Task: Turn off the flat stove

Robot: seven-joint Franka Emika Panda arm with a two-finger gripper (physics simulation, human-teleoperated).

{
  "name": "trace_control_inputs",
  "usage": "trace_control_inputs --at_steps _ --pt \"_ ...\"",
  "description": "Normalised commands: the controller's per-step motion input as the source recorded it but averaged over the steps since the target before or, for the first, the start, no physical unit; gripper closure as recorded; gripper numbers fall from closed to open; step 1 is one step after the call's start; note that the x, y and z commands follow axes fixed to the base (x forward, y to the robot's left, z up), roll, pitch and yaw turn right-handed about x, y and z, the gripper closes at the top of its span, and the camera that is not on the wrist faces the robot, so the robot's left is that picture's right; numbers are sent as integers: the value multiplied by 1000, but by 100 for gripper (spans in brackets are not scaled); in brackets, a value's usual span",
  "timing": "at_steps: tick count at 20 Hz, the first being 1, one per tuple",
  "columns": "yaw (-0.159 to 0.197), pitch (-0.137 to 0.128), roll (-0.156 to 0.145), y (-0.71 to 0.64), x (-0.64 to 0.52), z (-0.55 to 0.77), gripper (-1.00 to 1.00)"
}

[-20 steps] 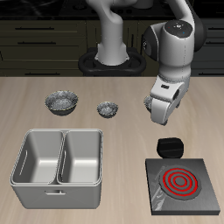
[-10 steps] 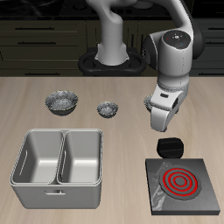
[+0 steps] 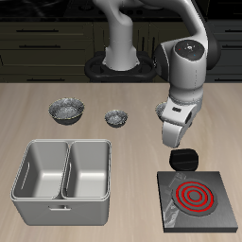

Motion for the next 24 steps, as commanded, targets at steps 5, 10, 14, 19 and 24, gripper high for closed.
trace_control_inputs --at_steps 5,10,14,19,24 --pt "-4 16 -1 -25 21 -114 -100" --pt "8 21 8 41 -8 -178 -100" --pt "16 17 -1 5 -3 -144 -100" --pt "6 13 -1 -20 2 -100 -100" --pt "10 14 0 16 -11 -129 -100"
